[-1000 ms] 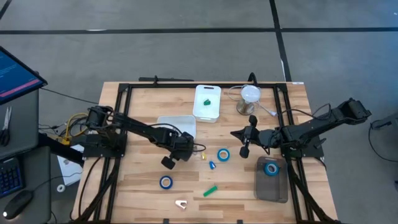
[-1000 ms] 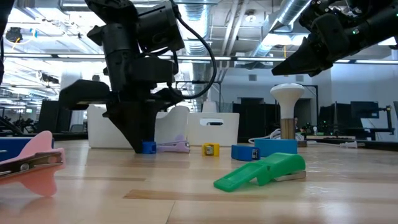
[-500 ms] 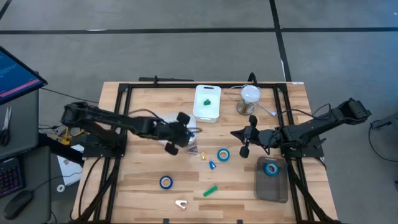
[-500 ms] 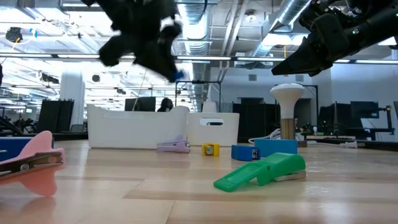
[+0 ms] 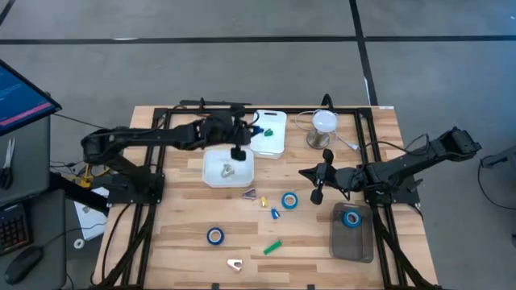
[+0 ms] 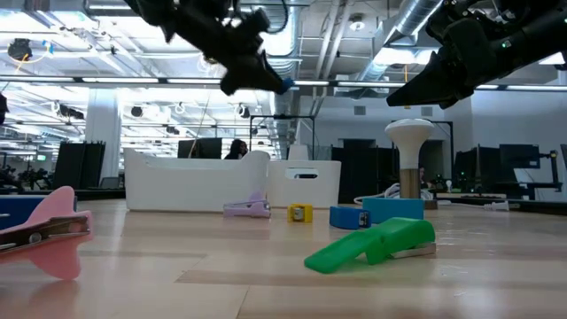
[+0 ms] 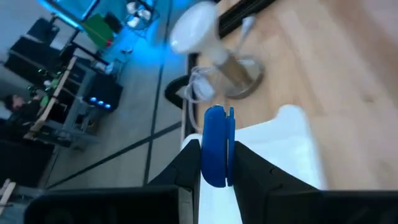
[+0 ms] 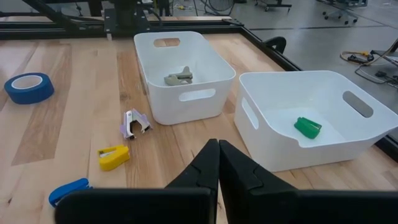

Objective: Pick and place Stapler, Stapler remover, tape
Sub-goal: Put the left blue stapler into the top white bin

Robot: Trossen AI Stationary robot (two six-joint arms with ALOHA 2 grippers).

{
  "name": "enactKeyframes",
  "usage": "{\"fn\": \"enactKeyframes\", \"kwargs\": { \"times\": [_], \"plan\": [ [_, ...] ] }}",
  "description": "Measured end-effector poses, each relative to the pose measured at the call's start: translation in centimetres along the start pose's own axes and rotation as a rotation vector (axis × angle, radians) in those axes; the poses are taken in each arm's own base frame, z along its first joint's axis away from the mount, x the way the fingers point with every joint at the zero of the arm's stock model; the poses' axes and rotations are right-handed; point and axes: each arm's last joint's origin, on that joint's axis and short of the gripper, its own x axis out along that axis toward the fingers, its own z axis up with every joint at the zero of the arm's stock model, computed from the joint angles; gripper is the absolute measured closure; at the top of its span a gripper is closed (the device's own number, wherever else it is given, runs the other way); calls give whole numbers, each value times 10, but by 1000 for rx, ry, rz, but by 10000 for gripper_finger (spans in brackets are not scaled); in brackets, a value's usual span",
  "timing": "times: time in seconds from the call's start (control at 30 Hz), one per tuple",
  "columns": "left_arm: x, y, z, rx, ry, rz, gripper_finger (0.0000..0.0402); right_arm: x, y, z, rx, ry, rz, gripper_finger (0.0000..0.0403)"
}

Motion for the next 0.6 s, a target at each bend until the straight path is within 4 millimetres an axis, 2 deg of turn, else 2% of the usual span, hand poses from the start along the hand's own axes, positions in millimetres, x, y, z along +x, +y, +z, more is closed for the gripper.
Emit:
{"fn": "enactKeyframes", "kwargs": {
  "times": [0.2, 0.47, 0.6],
  "plan": [
    [38, 4, -25, -77, 60, -64, 348, 0, 0, 0, -1, 0, -4, 403],
    [75, -4, -28, -83, 100, -108, 348, 0, 0, 0, -2, 2, -4, 403],
    [86, -6, -40, -155, 162, -138, 348, 0, 0, 0, -4, 4, -4, 403]
  ]
}}
